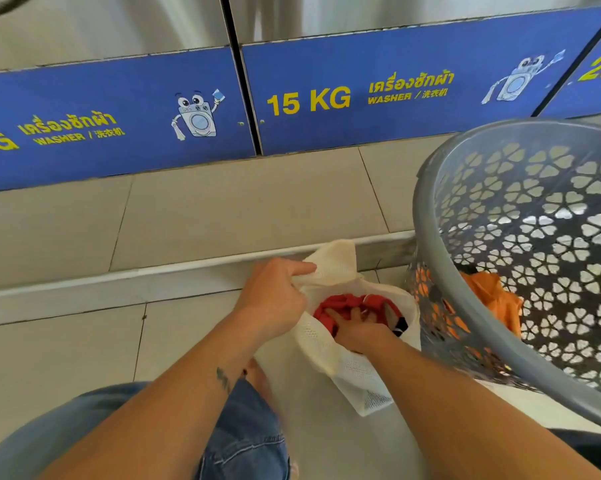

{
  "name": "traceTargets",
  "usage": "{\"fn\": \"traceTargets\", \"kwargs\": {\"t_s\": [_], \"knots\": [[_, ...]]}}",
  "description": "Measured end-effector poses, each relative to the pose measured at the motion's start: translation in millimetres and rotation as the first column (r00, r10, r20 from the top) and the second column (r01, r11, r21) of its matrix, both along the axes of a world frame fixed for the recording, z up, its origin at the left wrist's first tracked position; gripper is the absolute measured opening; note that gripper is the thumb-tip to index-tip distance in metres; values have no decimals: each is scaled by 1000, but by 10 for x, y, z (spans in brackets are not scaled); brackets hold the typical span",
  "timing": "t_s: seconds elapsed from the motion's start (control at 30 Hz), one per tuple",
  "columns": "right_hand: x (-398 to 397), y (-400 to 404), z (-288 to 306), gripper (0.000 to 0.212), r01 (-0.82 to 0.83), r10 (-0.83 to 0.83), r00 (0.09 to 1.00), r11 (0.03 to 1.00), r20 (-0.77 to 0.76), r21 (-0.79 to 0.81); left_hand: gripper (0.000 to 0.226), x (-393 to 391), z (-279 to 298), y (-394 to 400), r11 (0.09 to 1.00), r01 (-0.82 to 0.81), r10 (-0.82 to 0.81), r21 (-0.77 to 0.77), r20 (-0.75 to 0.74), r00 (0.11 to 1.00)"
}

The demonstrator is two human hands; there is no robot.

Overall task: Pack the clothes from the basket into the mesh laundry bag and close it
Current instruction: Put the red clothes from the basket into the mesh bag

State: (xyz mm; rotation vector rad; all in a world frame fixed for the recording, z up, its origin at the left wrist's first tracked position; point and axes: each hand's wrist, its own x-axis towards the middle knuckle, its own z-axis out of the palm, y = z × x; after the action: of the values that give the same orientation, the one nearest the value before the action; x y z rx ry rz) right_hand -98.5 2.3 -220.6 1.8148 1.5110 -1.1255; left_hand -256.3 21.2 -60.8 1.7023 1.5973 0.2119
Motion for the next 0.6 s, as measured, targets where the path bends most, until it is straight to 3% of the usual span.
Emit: {"fn": "traceTargets", "kwargs": {"t_s": [0.17, 0.23, 0.4, 0.6], "knots": [[97, 67, 3, 78, 17, -16, 999, 999, -39, 41, 58, -15, 10, 51, 999, 2, -4, 39, 67, 998], [136, 81, 70, 74, 108, -98, 990, 988, -98, 113, 58, -15, 27, 91, 998, 9, -15, 63, 103, 995], [113, 81, 704, 47, 436, -253, 842, 840, -477, 323, 52, -49, 120, 112, 985, -55, 28, 163, 164, 986], [60, -212, 1453, 40, 347, -114, 841, 863, -528, 367, 49, -66, 244, 13, 961, -177, 138, 213, 184, 973]]}}
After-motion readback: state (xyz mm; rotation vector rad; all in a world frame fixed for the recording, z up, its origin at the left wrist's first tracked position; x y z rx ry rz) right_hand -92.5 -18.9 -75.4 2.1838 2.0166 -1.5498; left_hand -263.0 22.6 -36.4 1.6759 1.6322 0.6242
